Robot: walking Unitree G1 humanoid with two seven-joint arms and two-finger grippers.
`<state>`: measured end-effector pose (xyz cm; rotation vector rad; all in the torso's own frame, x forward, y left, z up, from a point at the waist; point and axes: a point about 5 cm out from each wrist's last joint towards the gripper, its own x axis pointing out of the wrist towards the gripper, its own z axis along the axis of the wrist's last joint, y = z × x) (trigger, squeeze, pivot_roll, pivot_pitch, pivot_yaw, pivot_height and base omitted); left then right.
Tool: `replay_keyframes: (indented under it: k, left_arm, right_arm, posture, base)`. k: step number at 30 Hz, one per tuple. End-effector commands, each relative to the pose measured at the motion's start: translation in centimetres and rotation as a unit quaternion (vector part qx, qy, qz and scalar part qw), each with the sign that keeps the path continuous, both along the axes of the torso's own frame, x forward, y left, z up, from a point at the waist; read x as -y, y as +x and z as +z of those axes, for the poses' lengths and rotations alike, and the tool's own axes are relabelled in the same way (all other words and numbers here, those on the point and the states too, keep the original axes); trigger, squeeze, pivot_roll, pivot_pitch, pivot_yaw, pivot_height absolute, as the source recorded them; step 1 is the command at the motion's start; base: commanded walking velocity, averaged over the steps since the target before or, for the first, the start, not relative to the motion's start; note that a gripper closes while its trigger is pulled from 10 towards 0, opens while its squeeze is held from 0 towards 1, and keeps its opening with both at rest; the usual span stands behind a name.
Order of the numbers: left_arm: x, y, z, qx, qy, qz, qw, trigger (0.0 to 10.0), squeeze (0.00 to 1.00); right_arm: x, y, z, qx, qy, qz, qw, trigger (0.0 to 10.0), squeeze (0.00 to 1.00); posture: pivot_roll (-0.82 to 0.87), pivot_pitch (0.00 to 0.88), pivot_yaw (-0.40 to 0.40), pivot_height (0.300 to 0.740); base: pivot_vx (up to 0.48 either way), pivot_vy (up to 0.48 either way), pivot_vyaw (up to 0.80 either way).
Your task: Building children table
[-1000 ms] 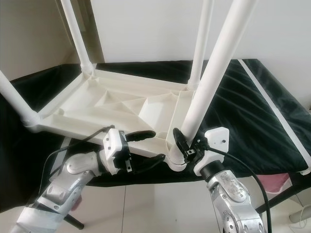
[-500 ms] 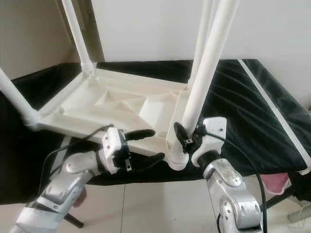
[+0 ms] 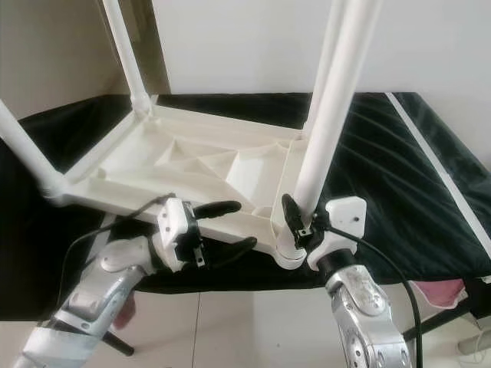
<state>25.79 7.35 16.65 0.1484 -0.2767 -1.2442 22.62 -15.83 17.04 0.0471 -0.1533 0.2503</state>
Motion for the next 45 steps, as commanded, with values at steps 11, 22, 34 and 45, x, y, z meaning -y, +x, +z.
replay_keyframes:
  k: [11, 22, 34, 45]
  left_arm:
    - [-0.5, 0.3, 0.3, 0.008, 0.008, 0.017, 1.0, 10.0, 0.0]
    - [-0.7, 0.3, 0.3, 0.007, 0.011, 0.019, 1.0, 10.0, 0.0]
    - [-1.0, 0.2, 0.4, 0.006, 0.015, 0.02, 1.0, 10.0, 0.0]
    - [-0.9, 0.2, 0.4, 0.004, 0.017, 0.019, 1.0, 10.0, 0.0]
  right_arm:
    - [-0.6, -1.6, -3.0, -0.002, -0.066, 0.023, 0.998, 10.0, 0.0]
    - [-0.6, -2.3, -3.7, 0.025, -0.095, 0.034, 0.995, 10.0, 0.0]
    - [-0.2, -2.8, -5.4, 0.018, -0.115, 0.039, 0.992, 10.0, 0.0]
    - [1.1, -2.8, -5.9, -0.01, -0.013, -0.01, 1.0, 10.0, 0.0]
  posture:
    - [-0.03, 0.061, 0.021, 0.74]
    - [-0.02, 0.069, 0.027, 0.74]
    - [-0.02, 0.076, 0.035, 0.74]
    - [-0.02, 0.081, 0.038, 0.74]
  base:
    - [0.0, 0.0, 0.0]
    - [0.0, 0.0, 0.0]
    - [0.0, 0.0, 0.0]
    - [0.0, 0.0, 0.0]
